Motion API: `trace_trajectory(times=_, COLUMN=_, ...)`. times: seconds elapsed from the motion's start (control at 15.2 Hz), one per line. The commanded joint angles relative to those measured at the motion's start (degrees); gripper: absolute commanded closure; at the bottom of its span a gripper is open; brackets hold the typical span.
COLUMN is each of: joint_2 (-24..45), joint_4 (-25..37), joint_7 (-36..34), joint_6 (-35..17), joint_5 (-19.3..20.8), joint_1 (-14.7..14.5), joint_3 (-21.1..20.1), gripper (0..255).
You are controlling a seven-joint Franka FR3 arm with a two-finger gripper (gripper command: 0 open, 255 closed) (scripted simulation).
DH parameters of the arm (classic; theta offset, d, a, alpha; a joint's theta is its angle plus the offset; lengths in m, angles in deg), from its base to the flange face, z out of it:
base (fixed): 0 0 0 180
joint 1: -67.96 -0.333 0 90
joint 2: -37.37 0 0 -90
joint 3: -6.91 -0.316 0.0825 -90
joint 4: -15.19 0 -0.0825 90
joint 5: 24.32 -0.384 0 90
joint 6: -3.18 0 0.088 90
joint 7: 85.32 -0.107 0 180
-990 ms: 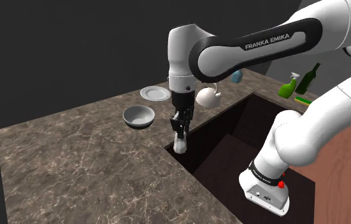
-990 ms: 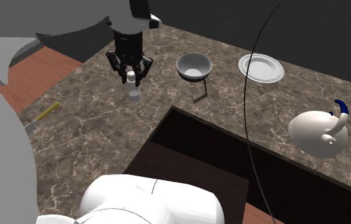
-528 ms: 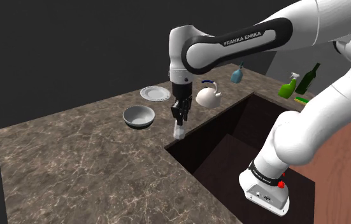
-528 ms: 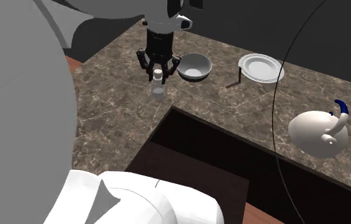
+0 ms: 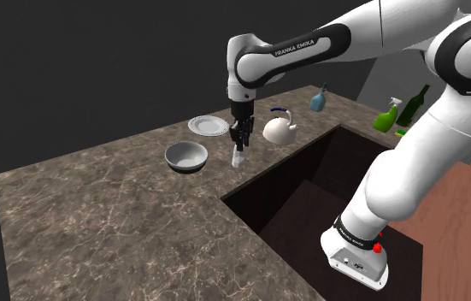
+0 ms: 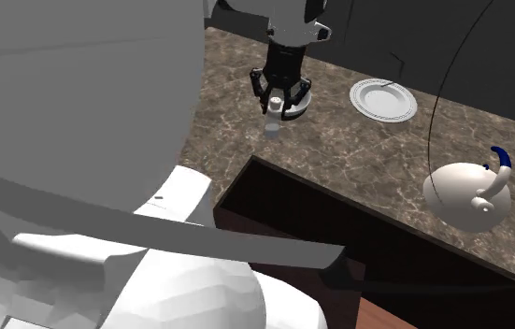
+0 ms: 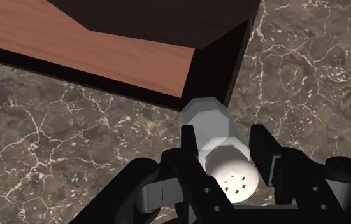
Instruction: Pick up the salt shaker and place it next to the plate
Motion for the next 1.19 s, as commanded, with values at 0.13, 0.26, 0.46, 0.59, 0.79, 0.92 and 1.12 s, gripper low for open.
trace_trajectory(times=0.13, joint_2=5.0, joint_4=4.4, joint_7=4.3, joint_6=-0.3, joint_5=1.8, joint_1=2.4, joint_3=2.6, gripper=255)
trace_trajectory(times=0.26, joint_2=7.7, joint_4=7.1, joint_7=6.2, joint_6=-0.2, joint_5=2.5, joint_1=3.5, joint_3=3.8, gripper=255)
trace_trajectory(times=0.46, joint_2=12.1, joint_4=11.8, joint_7=9.1, joint_6=0.2, joint_5=3.2, joint_1=5.1, joint_3=5.3, gripper=255)
trace_trajectory(times=0.59, joint_2=15.2, joint_4=15.2, joint_7=11.0, joint_6=0.6, joint_5=3.6, joint_1=6.2, joint_3=6.3, gripper=255)
trace_trajectory(times=0.79, joint_2=20.1, joint_4=21.0, joint_7=13.7, joint_6=1.5, joint_5=3.9, joint_1=7.8, joint_3=7.6, gripper=255)
trace_trajectory(times=0.92, joint_2=23.5, joint_4=25.2, joint_7=15.5, joint_6=2.4, joint_5=4.0, joint_1=8.9, joint_3=8.3, gripper=255)
trace_trajectory(times=1.12, joint_2=29.0, joint_4=32.4, joint_7=18.0, joint_6=4.1, joint_5=4.0, joint_1=10.6, joint_3=9.2, gripper=255)
